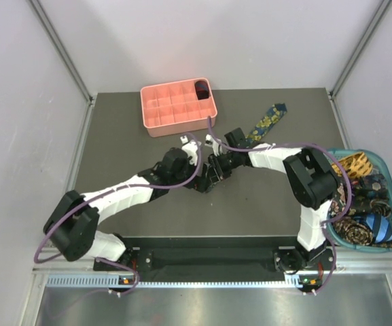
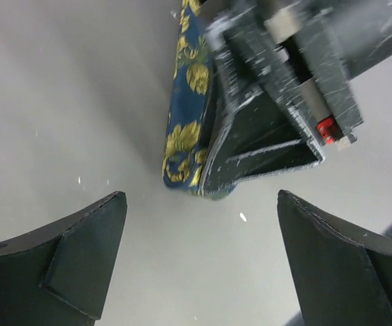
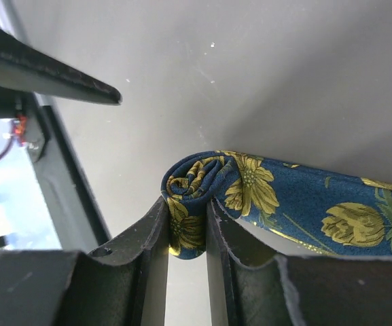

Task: Roll the ties
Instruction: Roll the tie

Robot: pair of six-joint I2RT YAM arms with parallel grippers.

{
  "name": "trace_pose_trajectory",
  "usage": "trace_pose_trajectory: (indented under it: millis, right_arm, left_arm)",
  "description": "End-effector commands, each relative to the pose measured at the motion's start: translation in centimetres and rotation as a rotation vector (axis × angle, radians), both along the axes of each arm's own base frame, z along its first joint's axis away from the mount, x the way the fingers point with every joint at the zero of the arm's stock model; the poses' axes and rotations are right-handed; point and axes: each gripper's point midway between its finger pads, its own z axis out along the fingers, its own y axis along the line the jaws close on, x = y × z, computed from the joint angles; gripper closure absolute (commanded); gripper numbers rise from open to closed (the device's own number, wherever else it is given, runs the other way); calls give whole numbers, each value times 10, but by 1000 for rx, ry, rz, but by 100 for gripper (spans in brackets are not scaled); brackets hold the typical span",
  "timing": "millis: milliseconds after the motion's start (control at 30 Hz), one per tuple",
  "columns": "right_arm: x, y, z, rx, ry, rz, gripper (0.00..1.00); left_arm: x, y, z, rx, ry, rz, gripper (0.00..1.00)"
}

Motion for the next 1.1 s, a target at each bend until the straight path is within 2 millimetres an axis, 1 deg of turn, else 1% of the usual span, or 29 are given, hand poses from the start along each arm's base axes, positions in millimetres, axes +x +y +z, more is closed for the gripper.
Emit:
trace_pose_trajectory:
  millis: [0,33,67,100,167,200,233,300,400,567,667,700,767,800,867,967,1067]
  right_arm:
    - [3,-1,-4,56,50,12,100]
    - [7,-2,-6,60,62,10,99]
    - [7,-4,-7,58,76,11,100]
    - [7,-5,-8,63,86,15,100]
    - [13,-9,-12,62,97,1,100]
    - [15,-9,-13,63,98,-3,100]
    - [17,-11,-15,62,103,-10,100]
    - [19,-13,-19,57,114,-14,100]
    - [25,-16,-20,50,113,-19,100]
    - [34,-18,-30,14,109,-32,100]
    - [36,-19,-36,-1,113,-36,100]
    - [37,-20,-39,-7,112,-38,100]
    - [39,-21,-42,-23,105,-43,100]
    - [40,-22,-44,-28,104,-45,100]
    - [41,-24,-47,-47,100,-49,100]
    - [41,-25,-49,-54,94,-45,100]
    - [42,-27,-51,-60,90,-46,100]
  left_arm:
    - [17,-7,8,123,-91,-36,4]
    - [15,-11,0,147,-76,-56,4]
    - [14,-12,-3,165,-66,-68,4]
    - [22,-10,-6,210,-84,-50,4]
    - [22,-11,-12,256,-82,-69,5]
    - [24,-13,-12,269,-83,-74,7]
    - [25,-13,-20,293,-71,-78,7]
    - [26,-14,-28,325,-56,-96,9]
    - [25,-16,-35,343,-47,-125,11]
    - [24,-25,-39,356,-47,-198,14]
    - [26,-29,-40,376,-50,-234,16]
    - [23,-34,-40,363,-39,-259,16]
    - [21,-36,-43,371,-30,-279,17]
    - [21,-40,-46,371,-22,-293,18]
    - [21,-44,-46,368,-16,-303,19]
    - [20,-47,-55,389,8,-342,21]
    - [20,-50,-60,396,31,-363,26]
